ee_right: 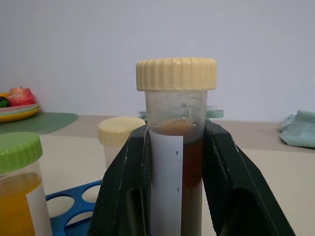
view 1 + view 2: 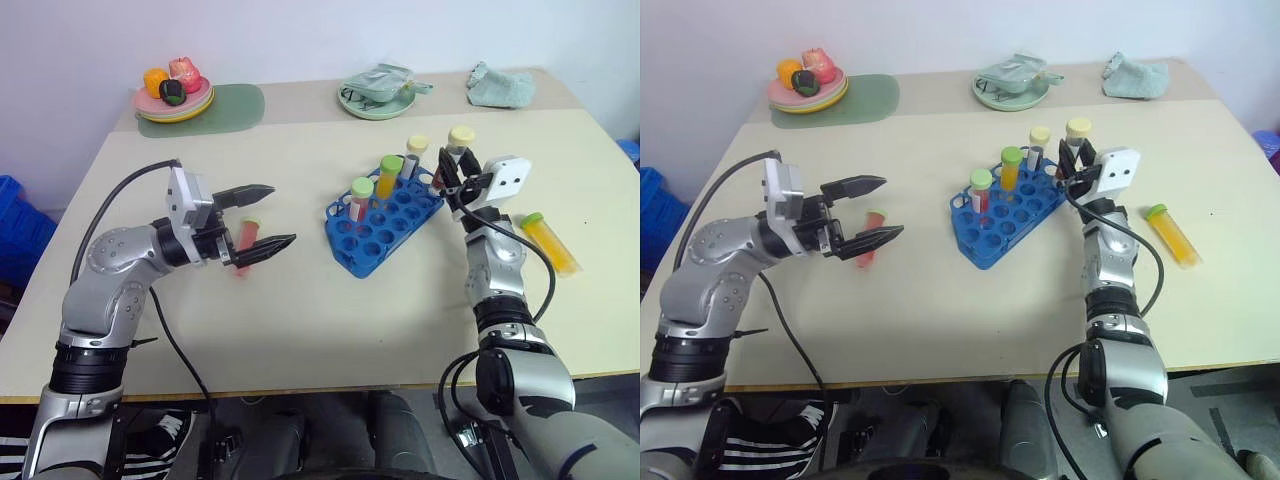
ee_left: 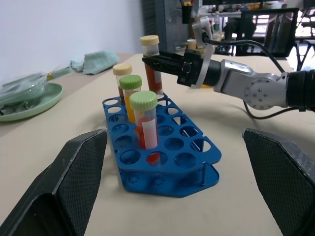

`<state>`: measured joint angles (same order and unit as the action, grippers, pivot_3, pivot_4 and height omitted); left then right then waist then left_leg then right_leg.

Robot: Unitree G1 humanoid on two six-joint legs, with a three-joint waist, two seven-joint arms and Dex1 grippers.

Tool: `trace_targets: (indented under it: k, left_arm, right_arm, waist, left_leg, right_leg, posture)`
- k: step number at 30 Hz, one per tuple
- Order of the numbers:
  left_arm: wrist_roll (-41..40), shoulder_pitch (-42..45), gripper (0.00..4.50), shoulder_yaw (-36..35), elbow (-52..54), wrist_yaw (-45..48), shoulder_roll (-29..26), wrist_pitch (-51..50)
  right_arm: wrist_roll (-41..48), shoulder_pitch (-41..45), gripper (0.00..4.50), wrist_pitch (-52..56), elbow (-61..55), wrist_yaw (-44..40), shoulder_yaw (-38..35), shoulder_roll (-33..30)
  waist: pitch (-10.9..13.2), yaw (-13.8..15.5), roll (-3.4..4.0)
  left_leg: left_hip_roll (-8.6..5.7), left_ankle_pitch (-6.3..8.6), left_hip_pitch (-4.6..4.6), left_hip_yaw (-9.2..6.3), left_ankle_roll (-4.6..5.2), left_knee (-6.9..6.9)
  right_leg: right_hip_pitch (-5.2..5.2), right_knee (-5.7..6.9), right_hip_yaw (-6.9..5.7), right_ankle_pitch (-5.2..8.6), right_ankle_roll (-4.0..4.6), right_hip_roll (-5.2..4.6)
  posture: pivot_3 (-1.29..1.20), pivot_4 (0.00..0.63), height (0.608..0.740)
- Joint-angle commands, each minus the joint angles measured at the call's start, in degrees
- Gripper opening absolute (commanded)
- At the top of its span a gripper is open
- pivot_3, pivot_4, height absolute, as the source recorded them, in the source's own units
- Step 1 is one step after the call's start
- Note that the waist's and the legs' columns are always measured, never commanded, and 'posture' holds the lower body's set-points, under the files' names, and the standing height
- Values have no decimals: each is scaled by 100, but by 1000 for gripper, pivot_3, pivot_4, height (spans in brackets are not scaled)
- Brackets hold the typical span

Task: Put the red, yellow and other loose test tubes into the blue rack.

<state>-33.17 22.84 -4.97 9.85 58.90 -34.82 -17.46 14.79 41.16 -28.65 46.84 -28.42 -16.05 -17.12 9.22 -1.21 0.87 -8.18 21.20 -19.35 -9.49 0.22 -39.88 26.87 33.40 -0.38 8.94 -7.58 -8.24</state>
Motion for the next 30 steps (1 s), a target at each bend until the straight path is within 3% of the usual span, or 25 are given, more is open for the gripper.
trace_targets:
  k: [1,18,21,25,26,30]
  left_arm:
    - [-47,170,4500,-97,98,28,-71,11]
    - [-57,197,4500,-168,128,56,-164,-60]
    - [-63,212,4500,-158,174,23,-163,-99]
    - [-60,233,4500,-134,195,-14,-131,-121]
    - [-50,225,4500,-121,181,-14,-115,-102]
    - [17,180,4500,-36,142,-33,-11,-11]
  right_arm:
    - [60,-34,974,14,-305,26,23,44]
    - [299,158,974,30,53,-158,-108,197]
    - [488,151,2206,93,35,-382,-176,192]
    - [536,110,4212,193,-121,-504,-161,113]
    - [534,79,4434,229,-202,-524,-156,72]
    - [503,-139,4434,533,-743,-561,-89,-112]
  waist:
    - [0,-2,0]
    - [0,-19,0]
    - [0,-25,0]
    - [0,-52,1]
    - [0,-58,1]
    - [0,-66,1]
  left_leg:
    - [0,0,0,0,0,0]
    - [3,0,1,1,-1,0]
    - [3,0,1,0,-1,0]
    - [4,0,0,-1,-1,0]
    - [4,0,0,-1,-1,0]
    - [4,0,0,-2,-1,0]
  right_leg:
    - [0,0,0,0,0,0]
    - [0,0,2,-1,1,4]
    - [0,-1,2,-1,1,4]
    - [0,0,2,-1,1,5]
    - [1,-1,2,-1,1,5]
    - [1,0,2,-1,1,5]
  posture:
    - [0,150,740]
    - [0,150,740]
    - [0,150,740]
    - [0,150,740]
    - [0,150,740]
    - [0,150,740]
